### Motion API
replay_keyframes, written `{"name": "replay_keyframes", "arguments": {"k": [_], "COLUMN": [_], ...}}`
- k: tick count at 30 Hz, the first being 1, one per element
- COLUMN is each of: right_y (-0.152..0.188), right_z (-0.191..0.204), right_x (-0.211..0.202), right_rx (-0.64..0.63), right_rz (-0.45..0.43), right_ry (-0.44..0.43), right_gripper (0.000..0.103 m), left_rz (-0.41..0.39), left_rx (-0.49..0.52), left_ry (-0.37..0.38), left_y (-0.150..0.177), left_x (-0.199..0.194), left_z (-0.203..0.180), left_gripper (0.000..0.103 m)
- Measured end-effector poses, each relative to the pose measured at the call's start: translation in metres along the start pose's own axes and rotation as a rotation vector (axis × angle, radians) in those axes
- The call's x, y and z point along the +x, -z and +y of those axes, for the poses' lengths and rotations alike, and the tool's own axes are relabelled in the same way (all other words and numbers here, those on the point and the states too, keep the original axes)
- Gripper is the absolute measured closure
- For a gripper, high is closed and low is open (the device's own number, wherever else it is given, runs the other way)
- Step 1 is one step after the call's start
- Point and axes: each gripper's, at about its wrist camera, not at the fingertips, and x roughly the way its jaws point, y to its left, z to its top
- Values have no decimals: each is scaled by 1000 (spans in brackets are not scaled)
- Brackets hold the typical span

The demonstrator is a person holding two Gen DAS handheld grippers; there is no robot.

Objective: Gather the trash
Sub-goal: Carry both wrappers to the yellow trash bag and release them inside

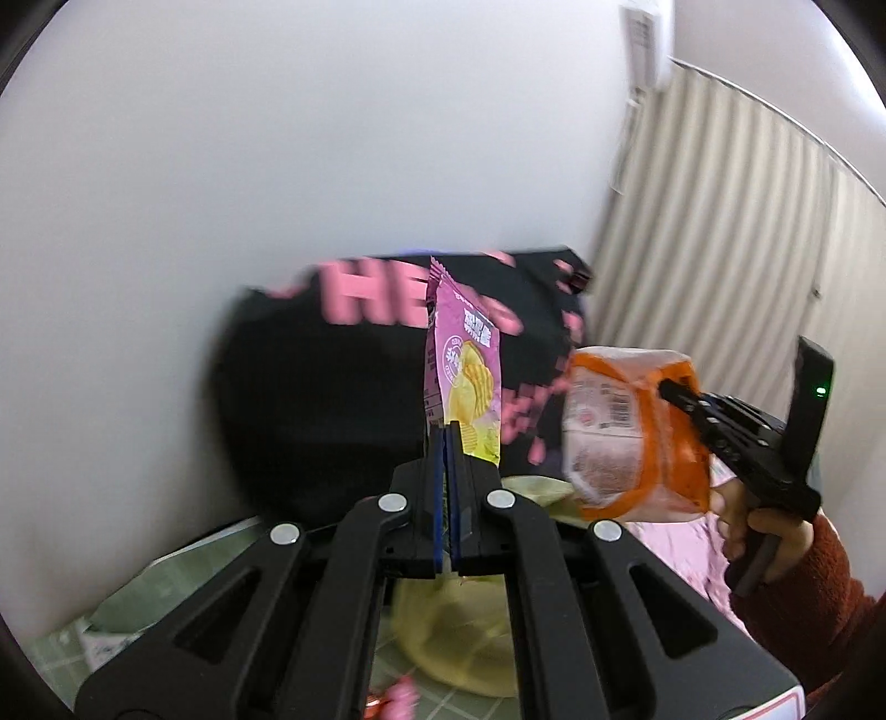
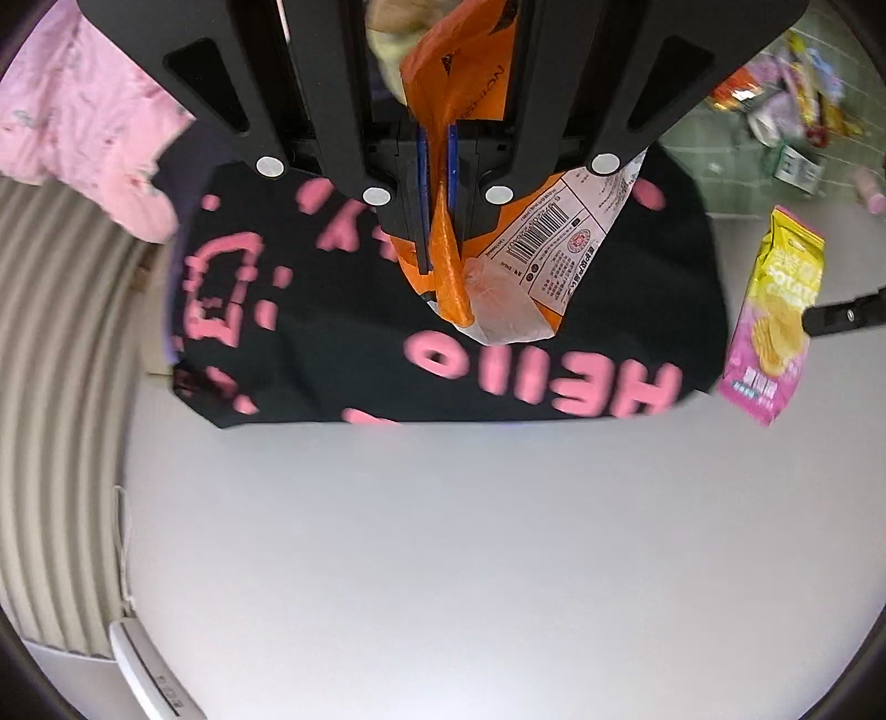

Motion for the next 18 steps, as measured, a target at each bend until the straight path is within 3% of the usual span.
{"name": "replay_keyframes", "arguments": {"k": [3, 6, 10, 18], "right_y": [22, 53, 101, 113], "right_z": [-4, 4, 19, -2], "right_x": [12, 42, 79, 85], "right_rx": [-7, 11, 27, 133], "right_rz": [51, 150, 312, 359], "right_ry": [14, -49, -114, -180], "right_gripper": [97, 97, 97, 97], "left_rz": [69, 137, 328, 570], "left_rx": [40, 71, 56, 160], "left_ry": [89, 124, 140, 165], "left_y": [3, 17, 54, 123], "left_x": [31, 61, 118, 187], "left_z": [-22, -37, -43, -72], "left_gripper": [102, 102, 102, 102]}}
